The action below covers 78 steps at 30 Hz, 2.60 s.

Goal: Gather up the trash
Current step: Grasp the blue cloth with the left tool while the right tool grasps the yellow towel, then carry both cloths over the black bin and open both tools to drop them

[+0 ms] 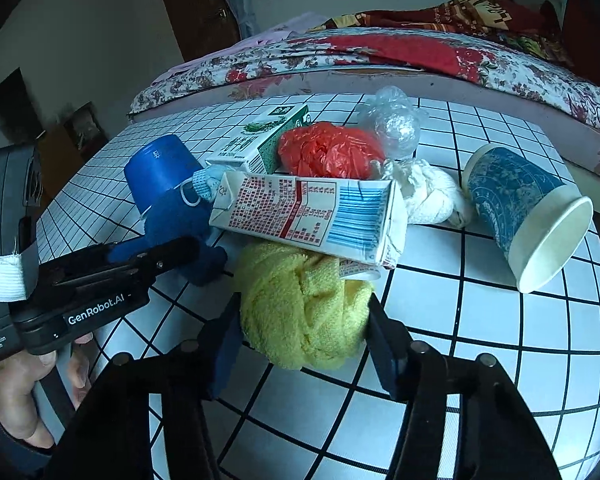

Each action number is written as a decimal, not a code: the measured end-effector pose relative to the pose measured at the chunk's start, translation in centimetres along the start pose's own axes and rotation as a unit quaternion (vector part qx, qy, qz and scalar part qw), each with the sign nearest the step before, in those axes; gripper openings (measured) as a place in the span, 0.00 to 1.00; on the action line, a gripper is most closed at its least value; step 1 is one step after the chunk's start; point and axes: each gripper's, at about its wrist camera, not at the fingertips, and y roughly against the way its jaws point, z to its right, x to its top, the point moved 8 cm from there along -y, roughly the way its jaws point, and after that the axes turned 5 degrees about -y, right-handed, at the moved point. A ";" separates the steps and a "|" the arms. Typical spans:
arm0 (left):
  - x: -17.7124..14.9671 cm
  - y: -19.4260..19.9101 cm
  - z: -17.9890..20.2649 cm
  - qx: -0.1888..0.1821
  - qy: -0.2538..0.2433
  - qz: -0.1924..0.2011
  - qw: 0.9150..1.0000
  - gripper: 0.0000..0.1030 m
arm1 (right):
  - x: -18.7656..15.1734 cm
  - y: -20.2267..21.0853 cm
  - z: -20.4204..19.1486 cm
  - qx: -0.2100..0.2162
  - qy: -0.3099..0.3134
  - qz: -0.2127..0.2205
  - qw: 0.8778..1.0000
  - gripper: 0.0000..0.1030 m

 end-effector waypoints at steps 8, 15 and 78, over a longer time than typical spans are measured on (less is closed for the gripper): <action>-1.9 3.4 2.7 -0.016 -0.034 0.020 0.999 0.33 | -0.3 4.5 2.1 -0.054 -0.009 0.054 0.997 0.49; -3.2 6.0 4.9 -0.026 -0.054 0.033 0.998 0.33 | -1.9 8.5 4.7 -0.082 -0.043 0.078 0.993 0.49; -14.0 11.2 37.5 -0.196 -0.248 0.034 0.948 0.33 | -24.9 28.8 24.9 -0.233 -0.186 0.075 0.951 0.49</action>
